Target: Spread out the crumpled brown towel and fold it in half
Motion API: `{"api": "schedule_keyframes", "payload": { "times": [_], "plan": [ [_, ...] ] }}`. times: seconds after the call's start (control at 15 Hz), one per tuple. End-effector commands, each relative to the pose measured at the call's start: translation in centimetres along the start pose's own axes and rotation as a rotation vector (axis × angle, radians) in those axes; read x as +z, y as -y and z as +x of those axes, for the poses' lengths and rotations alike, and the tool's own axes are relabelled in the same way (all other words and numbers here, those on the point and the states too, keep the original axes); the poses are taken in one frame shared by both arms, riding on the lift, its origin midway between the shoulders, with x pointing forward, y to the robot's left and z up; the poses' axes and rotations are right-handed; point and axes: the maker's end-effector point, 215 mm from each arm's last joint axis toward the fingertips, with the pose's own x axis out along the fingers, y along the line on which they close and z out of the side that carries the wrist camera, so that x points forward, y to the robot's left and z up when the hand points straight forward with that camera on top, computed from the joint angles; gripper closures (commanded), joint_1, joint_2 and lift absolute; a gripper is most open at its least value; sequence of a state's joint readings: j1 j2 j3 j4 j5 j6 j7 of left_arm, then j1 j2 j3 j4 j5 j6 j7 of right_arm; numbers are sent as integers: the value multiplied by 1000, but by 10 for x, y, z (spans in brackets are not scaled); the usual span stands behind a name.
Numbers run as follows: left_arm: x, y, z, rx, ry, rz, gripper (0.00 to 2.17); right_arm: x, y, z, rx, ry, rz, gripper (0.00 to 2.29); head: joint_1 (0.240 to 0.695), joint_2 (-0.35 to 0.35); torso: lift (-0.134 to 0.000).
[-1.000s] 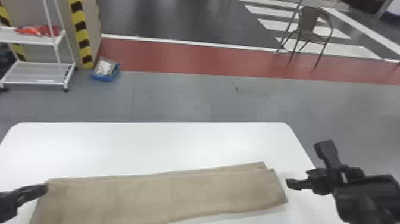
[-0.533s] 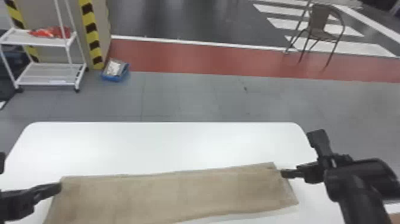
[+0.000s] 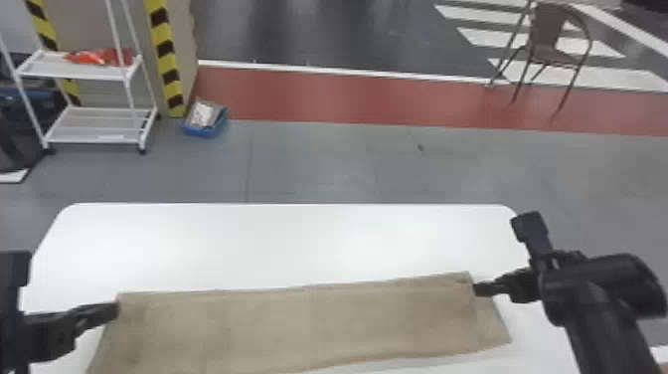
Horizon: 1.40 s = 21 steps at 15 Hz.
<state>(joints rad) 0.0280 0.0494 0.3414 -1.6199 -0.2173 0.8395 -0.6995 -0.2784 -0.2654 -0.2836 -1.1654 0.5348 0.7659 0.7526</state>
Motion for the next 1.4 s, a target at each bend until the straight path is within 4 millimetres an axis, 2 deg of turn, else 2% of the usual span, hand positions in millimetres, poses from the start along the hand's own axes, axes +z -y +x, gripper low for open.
{"api": "schedule_keyframes", "payload": {
  "times": [0.0, 0.53, 0.67, 1.0, 1.13, 1.33],
  "plan": [
    [0, -2, 0, 3, 1, 3, 1011, 3, -4, 2, 4, -3, -10, 586, 695, -165, 0],
    [3, 0, 4, -6, 3, -2, 1011, -6, -5, 6, -4, -34, -19, 593, 695, -159, 0],
    [4, 0, 4, -5, 4, -2, 1011, -6, -4, 5, -4, -32, -13, 822, 695, -160, 0],
    [3, 0, 4, -6, 2, -1, 1011, -5, -5, 6, -3, -29, -22, 829, 695, -161, 0],
    [2, -1, 4, -5, 1, -1, 1011, -4, -3, 5, -6, -23, -18, 1055, 695, -159, 0],
    [2, -3, 3, -1, 1, -3, 1011, -2, -3, 6, -13, -19, -29, 1058, 695, -159, 0]
  ]
}}
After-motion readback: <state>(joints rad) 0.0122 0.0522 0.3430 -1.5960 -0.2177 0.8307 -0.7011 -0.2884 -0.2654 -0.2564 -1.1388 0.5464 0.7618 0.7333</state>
